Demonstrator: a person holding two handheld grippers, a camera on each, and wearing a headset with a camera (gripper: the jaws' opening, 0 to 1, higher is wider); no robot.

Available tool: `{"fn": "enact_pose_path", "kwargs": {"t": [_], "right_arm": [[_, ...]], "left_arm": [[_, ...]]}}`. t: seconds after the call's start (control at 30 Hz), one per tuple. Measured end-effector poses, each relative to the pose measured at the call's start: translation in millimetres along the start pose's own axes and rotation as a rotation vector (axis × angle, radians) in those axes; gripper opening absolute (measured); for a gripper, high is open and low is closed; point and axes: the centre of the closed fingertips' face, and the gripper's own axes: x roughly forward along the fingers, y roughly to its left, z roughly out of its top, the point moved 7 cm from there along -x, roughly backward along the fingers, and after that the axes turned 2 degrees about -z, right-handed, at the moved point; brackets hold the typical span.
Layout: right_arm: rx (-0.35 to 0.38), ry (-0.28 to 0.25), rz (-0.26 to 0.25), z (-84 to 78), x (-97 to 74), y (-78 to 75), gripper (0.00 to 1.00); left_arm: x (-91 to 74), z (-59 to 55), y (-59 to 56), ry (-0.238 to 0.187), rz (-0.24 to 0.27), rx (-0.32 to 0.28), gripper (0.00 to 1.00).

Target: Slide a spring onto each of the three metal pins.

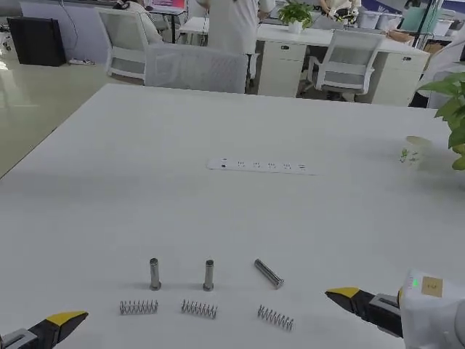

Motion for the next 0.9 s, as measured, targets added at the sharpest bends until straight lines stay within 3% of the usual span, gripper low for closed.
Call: {"fn": "enact_pose_path", "kwargs": {"t": [0.9], "right_arm": [[-0.002, 0.009, 0.006, -2.2, 1.5, -0.3, 0.75]], "left_arm": [[2.4, -1.4, 0.1, 0.006, -0.004, -0.005, 0.88]]}}
